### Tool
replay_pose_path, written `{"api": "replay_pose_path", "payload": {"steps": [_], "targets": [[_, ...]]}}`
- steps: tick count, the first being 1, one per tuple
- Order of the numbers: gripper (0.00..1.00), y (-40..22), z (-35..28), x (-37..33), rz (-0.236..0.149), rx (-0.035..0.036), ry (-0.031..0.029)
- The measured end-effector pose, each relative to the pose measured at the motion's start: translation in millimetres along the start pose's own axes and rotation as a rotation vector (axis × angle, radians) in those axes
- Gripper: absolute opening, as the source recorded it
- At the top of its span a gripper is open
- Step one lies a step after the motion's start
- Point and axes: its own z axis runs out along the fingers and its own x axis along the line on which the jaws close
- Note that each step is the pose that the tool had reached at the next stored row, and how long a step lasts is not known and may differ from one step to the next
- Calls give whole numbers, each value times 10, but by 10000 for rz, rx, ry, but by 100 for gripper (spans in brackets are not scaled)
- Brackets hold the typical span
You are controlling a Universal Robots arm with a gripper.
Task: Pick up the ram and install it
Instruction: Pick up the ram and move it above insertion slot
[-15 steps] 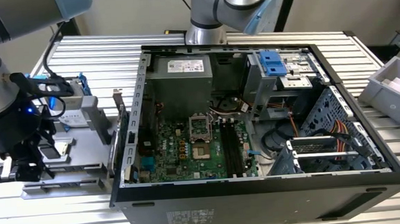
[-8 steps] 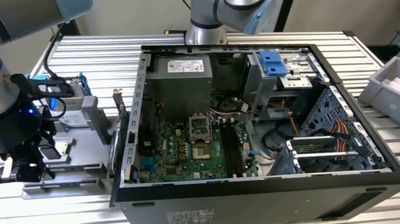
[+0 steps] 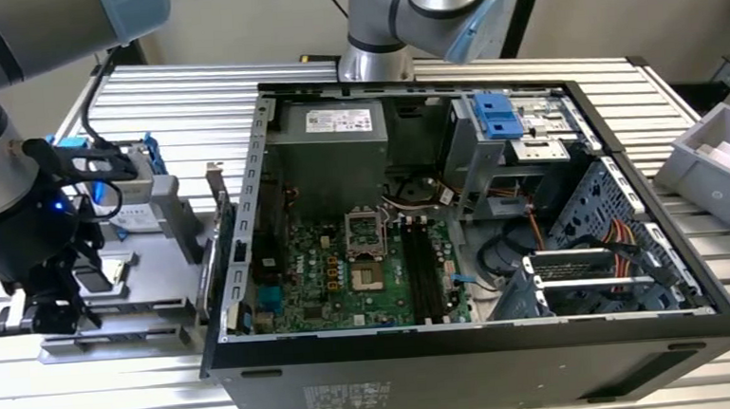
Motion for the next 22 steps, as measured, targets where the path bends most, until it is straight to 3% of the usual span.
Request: {"api": "replay_pose_path", "payload": {"steps": [10, 22], "targets": [[100, -2, 105, 1, 24, -3, 31], [100, -3, 154, 1, 29, -16, 51]]}}
